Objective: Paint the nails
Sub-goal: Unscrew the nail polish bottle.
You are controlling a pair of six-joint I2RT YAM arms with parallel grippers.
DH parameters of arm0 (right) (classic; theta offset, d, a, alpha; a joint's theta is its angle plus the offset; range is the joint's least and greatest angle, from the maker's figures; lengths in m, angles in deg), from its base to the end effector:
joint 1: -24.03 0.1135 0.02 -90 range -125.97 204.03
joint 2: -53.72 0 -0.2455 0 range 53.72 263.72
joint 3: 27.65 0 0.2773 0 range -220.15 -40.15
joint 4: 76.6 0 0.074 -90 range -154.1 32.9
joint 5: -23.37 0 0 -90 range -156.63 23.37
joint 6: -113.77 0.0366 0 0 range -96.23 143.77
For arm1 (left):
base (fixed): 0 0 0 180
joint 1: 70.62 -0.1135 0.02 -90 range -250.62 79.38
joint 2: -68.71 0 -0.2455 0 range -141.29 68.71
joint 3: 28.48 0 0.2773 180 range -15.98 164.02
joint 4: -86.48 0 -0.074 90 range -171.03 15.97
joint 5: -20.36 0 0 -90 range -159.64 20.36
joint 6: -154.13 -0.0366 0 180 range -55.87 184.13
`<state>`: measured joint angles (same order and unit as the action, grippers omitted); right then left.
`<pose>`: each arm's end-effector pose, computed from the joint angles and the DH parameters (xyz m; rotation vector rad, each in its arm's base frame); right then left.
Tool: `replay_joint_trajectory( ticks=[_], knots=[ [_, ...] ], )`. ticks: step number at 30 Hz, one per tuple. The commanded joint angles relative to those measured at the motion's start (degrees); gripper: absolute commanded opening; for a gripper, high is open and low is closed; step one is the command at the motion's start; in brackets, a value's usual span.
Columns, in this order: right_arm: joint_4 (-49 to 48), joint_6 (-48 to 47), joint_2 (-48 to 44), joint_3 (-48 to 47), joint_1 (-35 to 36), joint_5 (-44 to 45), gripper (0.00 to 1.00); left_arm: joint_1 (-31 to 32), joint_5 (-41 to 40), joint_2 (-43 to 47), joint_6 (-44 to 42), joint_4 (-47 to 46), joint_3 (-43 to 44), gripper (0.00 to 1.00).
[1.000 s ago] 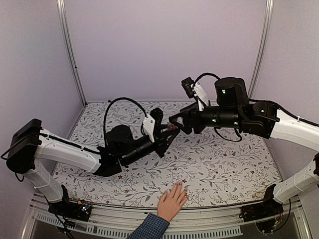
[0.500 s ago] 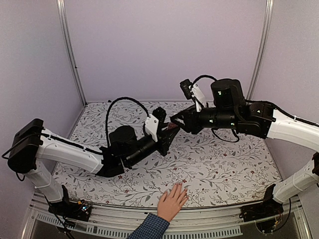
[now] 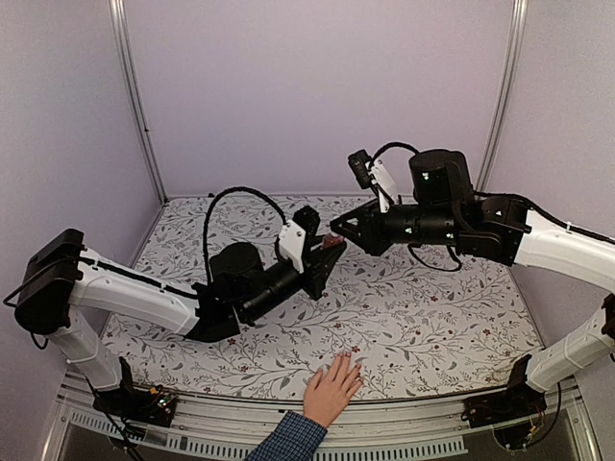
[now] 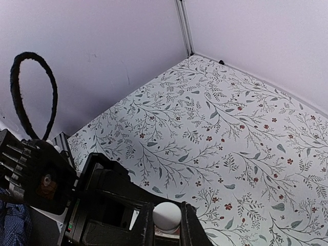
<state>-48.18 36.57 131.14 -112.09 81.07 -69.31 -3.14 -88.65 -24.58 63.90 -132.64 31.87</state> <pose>0.1861 0.2901 0.3467 -0.7988 1.8787 0.8362 0.1546 -0.3416 0.2195 0.5966 1.3861 -0.7084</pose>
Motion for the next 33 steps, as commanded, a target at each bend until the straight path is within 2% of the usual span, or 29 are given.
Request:
replay_joint_trajectory(
  ticks=[1,17,33],
  knots=[
    [-4.2,-1.6,-1.4,0.9,0.3,-5.3,0.00,0.5,3.9,0.6,-1.1,-1.6,0.0,0.00],
    [-5.5,-10.1,-6.9,4.1,0.3,-12.0,0.00,-2.2,41.4,5.4,2.4,-8.1,-4.3,0.00],
    [-4.7,-19.5,-8.3,4.4,0.3,-29.4,0.00,-2.1,68.6,3.9,8.2,-12.3,-1.7,0.00]
  ],
)
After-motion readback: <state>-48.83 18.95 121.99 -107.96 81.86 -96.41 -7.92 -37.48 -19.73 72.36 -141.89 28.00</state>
